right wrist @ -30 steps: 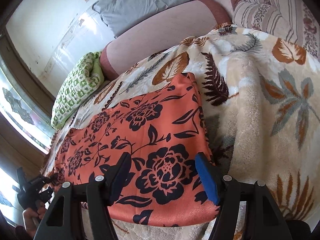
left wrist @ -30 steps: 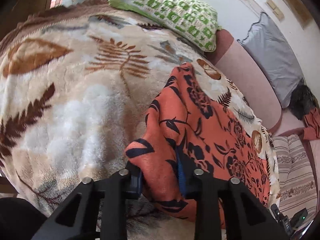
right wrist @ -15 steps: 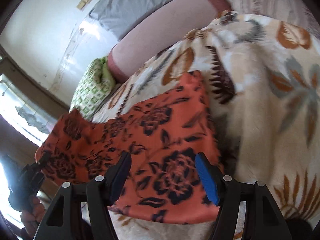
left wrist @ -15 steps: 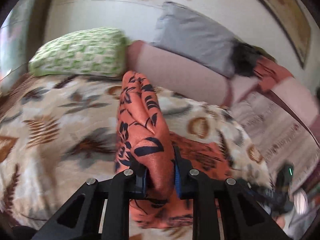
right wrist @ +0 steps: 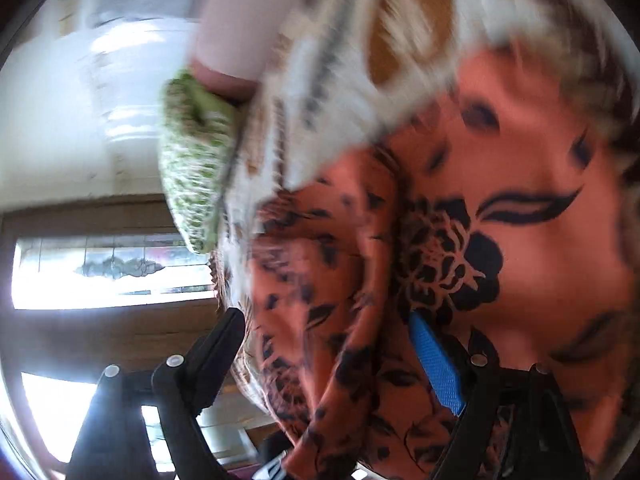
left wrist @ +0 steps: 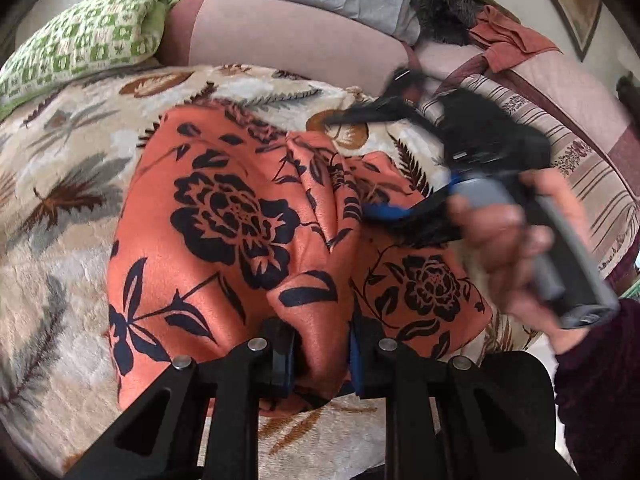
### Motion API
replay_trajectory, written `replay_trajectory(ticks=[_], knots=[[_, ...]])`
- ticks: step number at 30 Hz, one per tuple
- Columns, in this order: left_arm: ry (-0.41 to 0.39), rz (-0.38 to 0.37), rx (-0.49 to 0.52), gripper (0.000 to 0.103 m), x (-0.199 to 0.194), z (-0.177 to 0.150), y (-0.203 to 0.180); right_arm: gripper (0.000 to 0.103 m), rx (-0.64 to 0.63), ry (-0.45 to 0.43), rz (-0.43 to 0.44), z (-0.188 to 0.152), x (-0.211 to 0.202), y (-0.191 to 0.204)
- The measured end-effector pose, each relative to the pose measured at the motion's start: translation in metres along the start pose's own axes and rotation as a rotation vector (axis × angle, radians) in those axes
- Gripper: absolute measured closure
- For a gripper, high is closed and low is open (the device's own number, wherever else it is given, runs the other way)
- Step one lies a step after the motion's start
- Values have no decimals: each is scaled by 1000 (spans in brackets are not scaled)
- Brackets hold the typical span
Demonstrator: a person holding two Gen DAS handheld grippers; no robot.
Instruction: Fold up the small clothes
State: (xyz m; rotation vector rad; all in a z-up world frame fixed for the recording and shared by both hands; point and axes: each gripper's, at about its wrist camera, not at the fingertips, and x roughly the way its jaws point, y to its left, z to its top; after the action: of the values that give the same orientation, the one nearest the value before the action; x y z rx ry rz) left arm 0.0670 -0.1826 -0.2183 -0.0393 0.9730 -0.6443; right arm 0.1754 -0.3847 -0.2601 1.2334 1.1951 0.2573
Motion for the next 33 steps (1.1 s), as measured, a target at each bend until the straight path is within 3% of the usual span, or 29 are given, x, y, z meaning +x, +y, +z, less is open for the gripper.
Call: replay_trajectory(ticks=[3,5,6,7,9,11,15,20,23,26,28,29,31,33], knots=[[-2,-4,0,82,-4,1,-3,16,-21,-25,64,3,6,9],[0,6,14,82,-4,0,-7,19,-107,-29,49,3,12,26],[1,16,26,82,-4,-1,-10,31,-136,-26,16,3,15,33],[1,22,36,82,-3,1,-12,53,-177,-15,-35,4,20,41],[-4,30,70,82,-6,5,-20,81,-269,-10,-127,4,21,56],[-7,11,91,82,-10,11,-28,85,-362,-32,-172,2,8,73],[-12,-58,145,82,-9,29,-61,86,-468,-86,-195,9,-39,81],[8,-157,176,82,23,47,-108,86,-513,-143,-215,38,-84,71],[73,-186,184,81,61,48,-124,86,-491,-141,-232,56,-94,50],[190,-194,145,76,101,40,-120,79,-328,-102,-275,78,-86,4],[169,-200,176,67,94,37,-118,61,-241,-108,-260,80,-87,-20],[171,-203,206,63,82,37,-119,46,-214,-124,-246,79,-91,-26],[163,-214,240,48,58,33,-118,45,-200,-167,-208,72,-105,-26],[100,-227,287,42,21,30,-113,45,-227,-228,-197,60,-122,-18]])
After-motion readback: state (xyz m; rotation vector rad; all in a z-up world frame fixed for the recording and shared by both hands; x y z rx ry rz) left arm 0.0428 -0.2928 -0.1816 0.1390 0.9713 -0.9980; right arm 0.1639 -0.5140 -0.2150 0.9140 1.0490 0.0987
